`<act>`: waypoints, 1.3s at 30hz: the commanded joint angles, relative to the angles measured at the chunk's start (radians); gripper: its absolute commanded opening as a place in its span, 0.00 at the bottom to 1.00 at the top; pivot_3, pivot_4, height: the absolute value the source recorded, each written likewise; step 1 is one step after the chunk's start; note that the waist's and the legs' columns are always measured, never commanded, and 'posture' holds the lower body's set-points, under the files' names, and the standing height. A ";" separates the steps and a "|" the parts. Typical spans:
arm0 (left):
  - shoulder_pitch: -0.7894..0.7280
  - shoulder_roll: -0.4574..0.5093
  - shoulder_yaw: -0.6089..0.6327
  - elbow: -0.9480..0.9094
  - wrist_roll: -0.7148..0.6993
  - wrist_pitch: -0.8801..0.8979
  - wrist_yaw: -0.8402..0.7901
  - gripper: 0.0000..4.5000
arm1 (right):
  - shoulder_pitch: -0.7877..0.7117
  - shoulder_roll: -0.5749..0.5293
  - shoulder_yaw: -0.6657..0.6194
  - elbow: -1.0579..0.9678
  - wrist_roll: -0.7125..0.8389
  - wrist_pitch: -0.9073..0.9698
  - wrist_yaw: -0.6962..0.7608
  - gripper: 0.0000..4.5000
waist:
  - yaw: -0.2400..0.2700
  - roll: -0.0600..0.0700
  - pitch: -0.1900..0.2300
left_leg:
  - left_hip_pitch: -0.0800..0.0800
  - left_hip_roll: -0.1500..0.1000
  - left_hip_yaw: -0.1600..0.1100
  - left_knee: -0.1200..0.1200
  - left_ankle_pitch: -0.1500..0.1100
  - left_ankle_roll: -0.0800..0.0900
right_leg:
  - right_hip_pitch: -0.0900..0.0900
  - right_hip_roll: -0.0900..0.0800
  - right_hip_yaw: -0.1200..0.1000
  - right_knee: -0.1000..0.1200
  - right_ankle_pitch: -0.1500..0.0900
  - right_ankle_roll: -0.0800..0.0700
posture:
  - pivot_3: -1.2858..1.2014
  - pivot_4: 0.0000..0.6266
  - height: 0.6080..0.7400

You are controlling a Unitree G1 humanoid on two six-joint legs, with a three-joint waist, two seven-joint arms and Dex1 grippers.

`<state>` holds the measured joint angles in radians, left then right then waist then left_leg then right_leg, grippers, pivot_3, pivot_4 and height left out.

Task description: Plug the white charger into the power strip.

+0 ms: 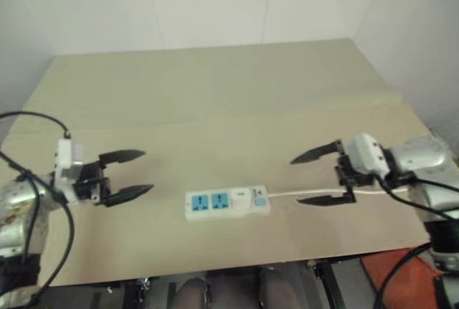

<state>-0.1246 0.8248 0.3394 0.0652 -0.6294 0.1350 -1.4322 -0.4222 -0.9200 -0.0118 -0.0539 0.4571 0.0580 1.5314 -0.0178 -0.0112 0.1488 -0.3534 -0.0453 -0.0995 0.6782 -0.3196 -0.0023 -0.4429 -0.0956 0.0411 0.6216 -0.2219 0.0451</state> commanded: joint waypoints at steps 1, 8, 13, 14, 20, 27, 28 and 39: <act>0.027 0.021 0.042 -0.051 -0.018 -0.007 -0.007 1.00 | 0.011 -0.046 -0.053 -0.038 0.043 0.019 0.035 1.00 | 0.002 0.000 0.001 | 0.000 0.000 0.000 0.000 0.000 0.000 | 0.000 0.000 0.000 -0.002 0.000 0.000 | 0.52 0.24 1.00; 0.044 -0.003 0.029 -0.084 -0.017 0.000 0.029 1.00 | 0.049 -0.065 -0.052 -0.031 0.029 -0.001 0.026 1.00 | 0.003 0.000 0.001 | 0.000 0.001 0.001 0.000 0.000 0.000 | 0.001 0.000 0.000 -0.005 0.000 0.000 | 0.52 0.24 1.00; 0.036 -0.008 0.017 -0.083 -0.010 -0.003 0.036 1.00 | 0.074 -0.071 -0.065 -0.047 0.032 0.002 0.015 1.00 | 0.003 0.000 0.002 | 0.000 0.001 0.002 0.000 0.000 0.000 | 0.001 0.000 0.000 -0.005 0.000 0.000 | 0.52 0.24 1.00; 0.031 -0.009 0.015 -0.081 -0.010 -0.003 0.039 1.00 | 0.077 -0.073 -0.068 -0.049 0.032 0.003 0.014 1.00 | 0.004 0.000 0.002 | 0.000 0.001 0.002 0.000 0.000 0.000 | 0.001 0.000 0.000 -0.005 0.000 0.000 | 0.52 0.24 1.00; 0.010 -0.010 -0.001 -0.059 0.005 -0.020 0.033 1.00 | 0.094 -0.081 -0.078 -0.054 0.027 0.001 0.006 1.00 | 0.004 0.000 0.002 | 0.000 0.001 0.002 0.001 0.000 0.000 | 0.002 0.000 0.000 -0.005 0.000 0.000 | 0.52 0.24 1.00; 0.000 -0.011 -0.023 -0.055 0.016 -0.012 0.037 1.00 | 0.106 -0.076 -0.076 -0.052 0.020 -0.009 -0.008 1.00 | 0.003 0.000 0.002 | 0.001 0.001 0.002 0.001 0.000 0.000 | 0.002 0.000 0.000 -0.004 0.000 0.000 | 0.52 0.24 1.00; -0.002 -0.010 -0.024 -0.056 0.011 -0.006 0.033 1.00 | 0.106 -0.075 -0.074 -0.049 0.013 -0.015 -0.012 1.00 | 0.003 0.000 0.002 | 0.001 0.001 0.002 0.001 0.000 0.000 | 0.002 0.000 0.000 -0.004 0.000 0.000 | 0.52 0.24 1.00; 0.002 -0.019 -0.026 -0.062 0.026 -0.017 0.055 1.00 | 0.107 -0.062 -0.060 -0.044 -0.005 -0.030 -0.032 1.00 | 0.003 0.000 0.002 | 0.001 0.001 0.003 0.002 0.000 0.000 | 0.002 0.000 0.000 0.003 0.000 0.000 | 0.52 0.24 1.00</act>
<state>-0.1186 0.8029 0.3051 0.0166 -0.6027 0.1352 -1.3826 -0.3148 -0.9843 -0.0535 -0.0790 0.4493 0.0504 1.5010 -0.0146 -0.0112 0.1503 -0.3526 -0.0446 -0.0965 0.6806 -0.3196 -0.0023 -0.4412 -0.0954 0.0413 0.6246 -0.2216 0.0453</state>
